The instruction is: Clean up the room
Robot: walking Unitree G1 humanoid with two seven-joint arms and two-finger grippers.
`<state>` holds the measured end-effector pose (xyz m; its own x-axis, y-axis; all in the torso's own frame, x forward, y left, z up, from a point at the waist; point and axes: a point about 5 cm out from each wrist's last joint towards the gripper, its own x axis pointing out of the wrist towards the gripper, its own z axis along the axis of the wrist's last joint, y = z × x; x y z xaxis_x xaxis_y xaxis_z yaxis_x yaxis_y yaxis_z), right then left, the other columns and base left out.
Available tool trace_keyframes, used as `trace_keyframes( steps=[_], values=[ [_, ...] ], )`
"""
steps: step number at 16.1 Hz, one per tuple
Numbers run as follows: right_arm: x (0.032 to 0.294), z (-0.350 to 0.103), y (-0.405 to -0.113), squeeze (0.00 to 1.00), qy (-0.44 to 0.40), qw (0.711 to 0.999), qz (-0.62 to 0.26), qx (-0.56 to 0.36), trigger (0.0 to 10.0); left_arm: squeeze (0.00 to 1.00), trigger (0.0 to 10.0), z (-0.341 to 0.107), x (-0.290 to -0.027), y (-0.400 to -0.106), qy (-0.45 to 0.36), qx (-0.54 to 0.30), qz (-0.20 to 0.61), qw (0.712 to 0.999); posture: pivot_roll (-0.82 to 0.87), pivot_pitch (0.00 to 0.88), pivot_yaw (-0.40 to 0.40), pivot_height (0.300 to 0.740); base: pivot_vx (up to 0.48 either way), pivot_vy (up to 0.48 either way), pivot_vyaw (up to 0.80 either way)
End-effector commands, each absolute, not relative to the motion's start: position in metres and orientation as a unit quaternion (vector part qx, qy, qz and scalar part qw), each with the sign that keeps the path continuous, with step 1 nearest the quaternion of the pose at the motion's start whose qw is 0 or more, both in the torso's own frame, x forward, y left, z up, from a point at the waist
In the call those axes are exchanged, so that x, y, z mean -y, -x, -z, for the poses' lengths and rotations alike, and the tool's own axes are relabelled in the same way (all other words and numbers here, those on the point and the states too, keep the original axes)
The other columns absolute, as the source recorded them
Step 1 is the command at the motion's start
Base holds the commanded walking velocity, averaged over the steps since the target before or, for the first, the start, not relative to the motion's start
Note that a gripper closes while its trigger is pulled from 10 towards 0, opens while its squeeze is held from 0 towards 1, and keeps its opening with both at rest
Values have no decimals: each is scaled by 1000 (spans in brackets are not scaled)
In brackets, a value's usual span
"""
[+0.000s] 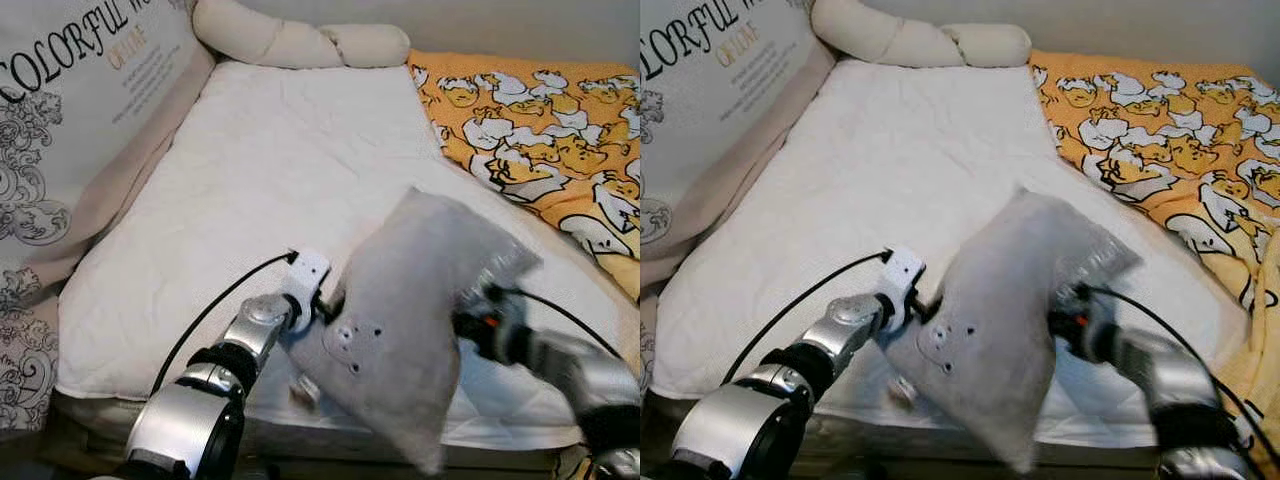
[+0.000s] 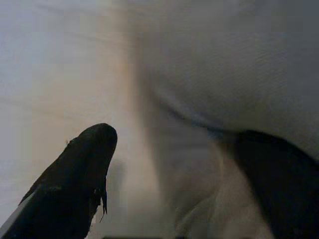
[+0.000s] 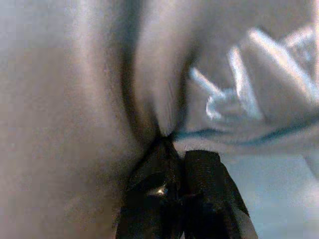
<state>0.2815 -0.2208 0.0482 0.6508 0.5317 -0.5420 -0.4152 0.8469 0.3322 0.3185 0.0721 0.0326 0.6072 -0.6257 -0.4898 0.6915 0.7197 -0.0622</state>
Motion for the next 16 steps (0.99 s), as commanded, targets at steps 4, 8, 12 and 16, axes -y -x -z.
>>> trace_keyframes(
  steps=[4,8,12,16],
  values=[
    [174,-72,-316,0,-74,920,-296,-244,0,0,10000,-48,-78,-316,-14,-208,491,846,22,0,10,740,0,0,0],
    [172,-60,-314,0,-65,915,-290,-271,0,0,10000,-56,-110,-311,-20,-178,511,841,52,0,-8,740,0,0,0],
    [194,-40,-304,0,-56,926,-221,-301,8863,0,10000,-58,-124,-299,10,-181,504,845,44,0,-1,740,0,0,0],
    [218,-41,-306,1000,-96,941,-160,-283,10000,1000,10000,-57,-156,-297,32,-185,443,877,46,0,2,740,0,0,0]
  ],
)
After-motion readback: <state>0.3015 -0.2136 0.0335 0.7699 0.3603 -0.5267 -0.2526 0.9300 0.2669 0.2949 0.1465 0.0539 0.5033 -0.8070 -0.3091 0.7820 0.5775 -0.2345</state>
